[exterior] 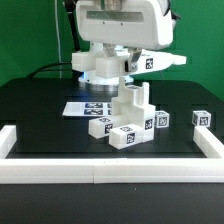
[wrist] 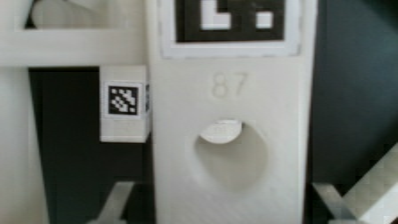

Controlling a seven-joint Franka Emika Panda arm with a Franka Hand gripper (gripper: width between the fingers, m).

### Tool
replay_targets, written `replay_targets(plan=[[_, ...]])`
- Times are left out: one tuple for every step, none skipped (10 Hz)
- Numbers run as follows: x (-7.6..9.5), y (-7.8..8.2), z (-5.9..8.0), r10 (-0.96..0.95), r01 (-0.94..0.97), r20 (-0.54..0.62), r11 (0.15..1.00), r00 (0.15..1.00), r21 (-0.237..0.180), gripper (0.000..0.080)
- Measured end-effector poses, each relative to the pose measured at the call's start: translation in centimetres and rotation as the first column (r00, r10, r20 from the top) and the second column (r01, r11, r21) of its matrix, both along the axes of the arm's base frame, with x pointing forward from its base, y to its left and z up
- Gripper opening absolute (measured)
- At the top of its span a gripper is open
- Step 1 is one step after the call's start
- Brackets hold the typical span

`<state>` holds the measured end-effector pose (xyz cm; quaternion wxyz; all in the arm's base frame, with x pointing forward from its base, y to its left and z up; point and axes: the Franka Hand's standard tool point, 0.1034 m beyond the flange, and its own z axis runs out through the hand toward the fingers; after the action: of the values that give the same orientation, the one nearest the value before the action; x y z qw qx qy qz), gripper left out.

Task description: Assemble chair

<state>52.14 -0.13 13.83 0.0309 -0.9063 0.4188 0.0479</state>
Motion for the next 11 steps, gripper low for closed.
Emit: replay_targets(plan=[[0.0, 0.0, 0.0, 0.0, 0.0, -0.001, 1.0, 1.0, 0.0, 0.0289], [0.0, 0.0, -0.1, 0.0, 0.0, -0.001, 1.0, 1.0, 0.0, 0.0289], [0.0, 0.1, -0.1, 0.003, -0.003, -0.002, 1.0, 1.0, -0.001, 0.0289], [0.0, 0.6, -0.2, 0.014, -0.014, -0.003, 1.0, 1.0, -0.003, 0.0289], [0.1, 1.0, -0.3, 0.024, -0.024, -0.005, 1.0, 1.0, -0.005, 0.0289], [0.0, 1.1, -0.4, 0.025, -0.025, -0.006, 1.0, 1.0, -0.004, 0.0289], [0.0, 0.9, -0.5, 0.021, -0.021, -0.008, 1.0, 1.0, -0.004, 0.0289], [-0.1, 1.0, -0.6, 0.022, -0.022, -0.009, 1.0, 1.0, -0.004, 0.0289], [-0.1, 1.0, -0.7, 0.022, -0.022, -0.011, 1.0, 1.0, -0.005, 0.0289], [-0.1, 1.0, -0.8, 0.023, -0.023, -0.011, 1.0, 1.0, -0.006, 0.0289], [-0.3, 1.3, -1.0, 0.027, -0.027, -0.005, 1.0, 1.0, -0.01, 0.0289]])
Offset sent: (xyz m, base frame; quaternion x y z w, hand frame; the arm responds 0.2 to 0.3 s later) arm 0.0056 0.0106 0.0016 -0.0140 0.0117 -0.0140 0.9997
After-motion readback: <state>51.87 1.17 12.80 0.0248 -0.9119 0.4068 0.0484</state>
